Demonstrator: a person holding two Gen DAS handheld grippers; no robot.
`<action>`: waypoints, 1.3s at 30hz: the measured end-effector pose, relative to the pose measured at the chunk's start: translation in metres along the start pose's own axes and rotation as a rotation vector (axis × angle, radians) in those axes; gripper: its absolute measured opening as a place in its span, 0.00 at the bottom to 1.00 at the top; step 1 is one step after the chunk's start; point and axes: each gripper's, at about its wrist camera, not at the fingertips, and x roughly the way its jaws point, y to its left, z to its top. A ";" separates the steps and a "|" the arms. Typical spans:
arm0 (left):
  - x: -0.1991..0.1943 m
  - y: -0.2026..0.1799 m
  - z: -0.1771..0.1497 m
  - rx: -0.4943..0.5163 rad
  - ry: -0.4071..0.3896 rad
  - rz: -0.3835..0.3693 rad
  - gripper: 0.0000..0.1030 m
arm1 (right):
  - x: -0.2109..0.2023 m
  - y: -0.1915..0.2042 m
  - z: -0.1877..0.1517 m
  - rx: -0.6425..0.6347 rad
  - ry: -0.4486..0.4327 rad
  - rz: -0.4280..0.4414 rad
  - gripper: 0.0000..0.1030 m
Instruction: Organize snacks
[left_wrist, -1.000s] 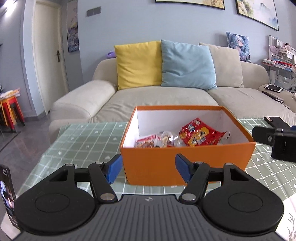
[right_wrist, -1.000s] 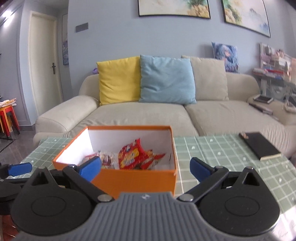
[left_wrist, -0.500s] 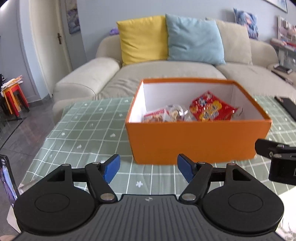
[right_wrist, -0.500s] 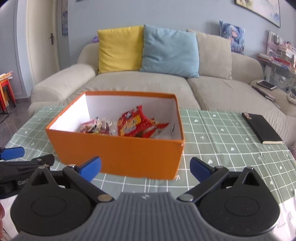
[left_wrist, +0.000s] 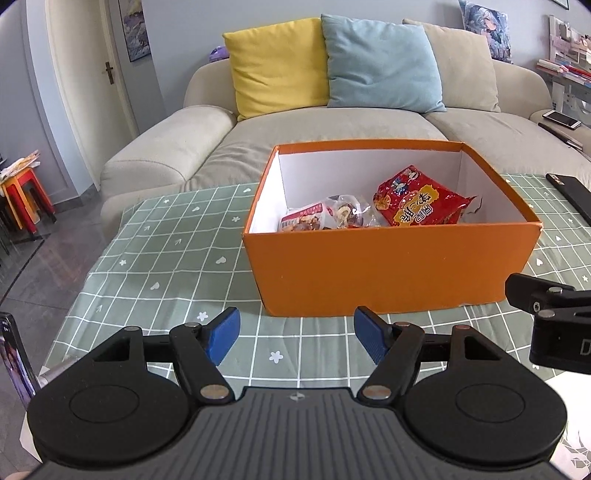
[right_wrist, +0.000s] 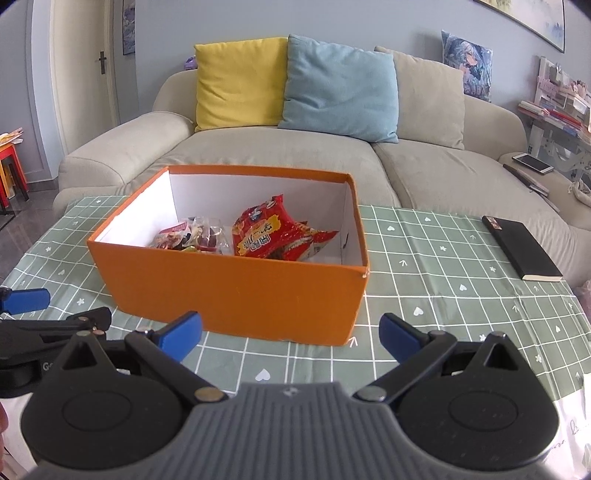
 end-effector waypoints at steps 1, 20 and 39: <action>0.000 0.000 0.000 0.002 0.001 0.000 0.80 | -0.001 0.000 0.000 -0.001 -0.001 0.000 0.96; -0.006 0.000 0.002 -0.006 0.000 -0.011 0.80 | -0.008 0.003 0.001 -0.021 -0.014 0.001 0.96; -0.007 0.000 0.001 0.009 0.000 -0.023 0.80 | -0.010 0.002 0.001 -0.023 -0.015 -0.003 0.96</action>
